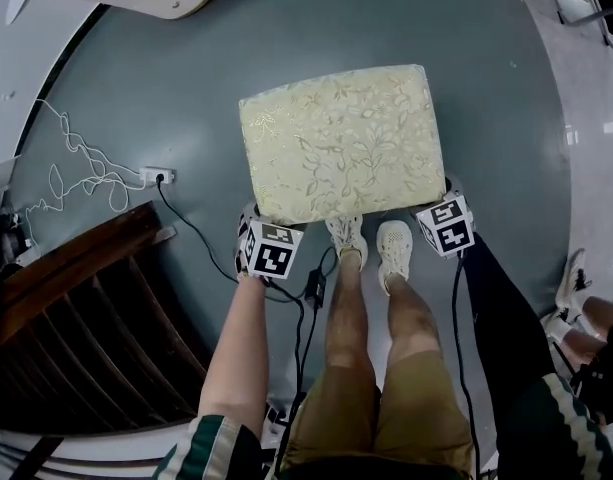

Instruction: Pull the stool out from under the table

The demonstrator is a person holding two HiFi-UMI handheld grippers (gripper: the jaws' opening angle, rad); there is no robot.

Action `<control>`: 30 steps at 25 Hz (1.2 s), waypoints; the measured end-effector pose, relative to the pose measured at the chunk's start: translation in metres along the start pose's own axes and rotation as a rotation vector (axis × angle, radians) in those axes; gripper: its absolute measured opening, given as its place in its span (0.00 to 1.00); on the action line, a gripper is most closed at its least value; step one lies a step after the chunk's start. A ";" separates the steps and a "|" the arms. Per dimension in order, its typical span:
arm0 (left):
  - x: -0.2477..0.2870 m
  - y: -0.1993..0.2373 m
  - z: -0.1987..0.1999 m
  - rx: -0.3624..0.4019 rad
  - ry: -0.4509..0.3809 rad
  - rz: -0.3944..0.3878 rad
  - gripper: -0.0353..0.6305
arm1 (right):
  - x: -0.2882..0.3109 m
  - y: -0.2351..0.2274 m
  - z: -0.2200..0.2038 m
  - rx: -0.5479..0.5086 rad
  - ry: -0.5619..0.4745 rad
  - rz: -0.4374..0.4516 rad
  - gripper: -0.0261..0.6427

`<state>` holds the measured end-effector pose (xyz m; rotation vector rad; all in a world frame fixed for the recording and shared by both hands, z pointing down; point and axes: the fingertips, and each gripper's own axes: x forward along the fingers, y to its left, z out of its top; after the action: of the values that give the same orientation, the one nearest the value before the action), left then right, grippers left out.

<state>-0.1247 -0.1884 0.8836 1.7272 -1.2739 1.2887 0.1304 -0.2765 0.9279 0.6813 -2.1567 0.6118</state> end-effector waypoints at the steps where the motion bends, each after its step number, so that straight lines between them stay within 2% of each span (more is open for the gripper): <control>1: -0.002 -0.002 -0.001 -0.012 0.012 -0.008 0.69 | -0.003 -0.001 0.001 -0.004 0.014 0.007 0.63; 10: 0.004 -0.017 -0.013 -0.090 0.076 -0.020 0.67 | -0.008 -0.011 0.006 -0.061 0.073 0.026 0.64; 18: 0.013 -0.027 -0.025 -0.133 0.147 -0.030 0.64 | -0.007 -0.020 0.005 -0.099 0.090 0.002 0.64; 23: 0.012 -0.027 -0.024 -0.136 0.154 -0.044 0.63 | -0.009 -0.021 0.005 -0.074 0.109 -0.002 0.65; 30: 0.012 -0.031 -0.028 -0.168 0.186 -0.071 0.62 | -0.009 -0.022 -0.003 0.020 0.195 -0.012 0.64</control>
<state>-0.1046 -0.1577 0.9056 1.4859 -1.1675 1.2330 0.1515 -0.2885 0.9270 0.6180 -1.9675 0.6657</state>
